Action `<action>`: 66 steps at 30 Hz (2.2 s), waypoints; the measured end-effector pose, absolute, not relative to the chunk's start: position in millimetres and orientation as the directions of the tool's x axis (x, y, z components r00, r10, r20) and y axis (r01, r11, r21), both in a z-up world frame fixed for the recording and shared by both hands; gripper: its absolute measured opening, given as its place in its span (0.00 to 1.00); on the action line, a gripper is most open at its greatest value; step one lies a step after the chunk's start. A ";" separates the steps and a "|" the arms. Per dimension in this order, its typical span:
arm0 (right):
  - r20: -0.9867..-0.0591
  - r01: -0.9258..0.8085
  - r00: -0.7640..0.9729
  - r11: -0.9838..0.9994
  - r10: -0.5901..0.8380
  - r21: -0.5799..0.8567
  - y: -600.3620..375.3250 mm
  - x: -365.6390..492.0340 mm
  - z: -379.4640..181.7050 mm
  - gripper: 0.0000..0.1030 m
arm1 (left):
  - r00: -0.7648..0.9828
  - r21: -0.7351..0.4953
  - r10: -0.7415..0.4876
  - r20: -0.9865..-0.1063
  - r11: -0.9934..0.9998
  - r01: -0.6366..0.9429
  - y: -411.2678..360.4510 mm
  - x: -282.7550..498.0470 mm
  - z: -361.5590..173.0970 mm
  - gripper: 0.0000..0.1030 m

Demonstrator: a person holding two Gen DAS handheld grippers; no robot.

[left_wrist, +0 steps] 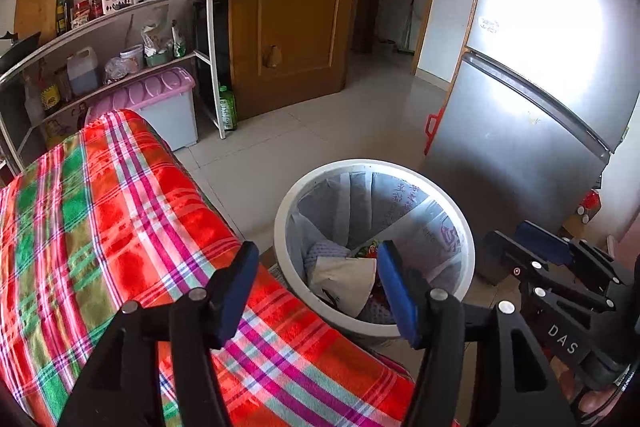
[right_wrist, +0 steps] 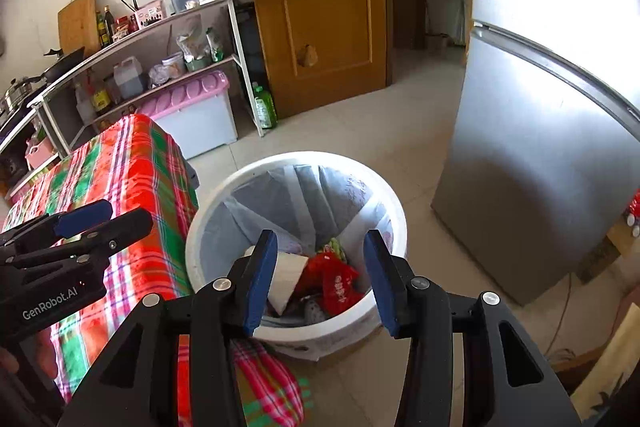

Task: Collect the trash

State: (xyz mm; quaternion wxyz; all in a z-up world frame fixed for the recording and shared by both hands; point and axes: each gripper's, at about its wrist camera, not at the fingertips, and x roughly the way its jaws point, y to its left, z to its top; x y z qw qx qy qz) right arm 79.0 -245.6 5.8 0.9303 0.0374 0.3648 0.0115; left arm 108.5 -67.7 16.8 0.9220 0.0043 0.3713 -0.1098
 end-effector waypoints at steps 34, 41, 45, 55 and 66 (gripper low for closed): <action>-0.643 0.033 0.765 0.995 0.034 0.091 -235.6 32.1 9.1 0.46 | 0.788 0.017 -0.086 -0.610 0.992 0.122 -54.2 54.4 26.2 0.70; -0.651 0.043 0.758 0.996 0.022 0.084 -235.3 35.2 6.4 0.46 | 0.784 0.020 -0.080 -0.616 0.993 0.118 -54.5 54.9 25.4 0.71; -0.651 0.046 0.758 0.995 0.022 0.087 -236.4 35.1 6.1 0.46 | 0.782 0.023 -0.081 -0.618 0.992 0.121 -55.6 56.0 25.1 0.71; -0.653 0.044 0.757 0.995 0.022 0.085 -236.4 35.3 6.1 0.46 | 0.782 0.023 -0.080 -0.618 0.993 0.119 -53.7 56.3 25.6 0.71; -0.658 0.042 0.753 0.996 0.023 0.082 -235.0 35.7 5.3 0.46 | 0.781 0.021 -0.078 -0.619 0.993 0.116 -53.8 55.6 25.7 0.71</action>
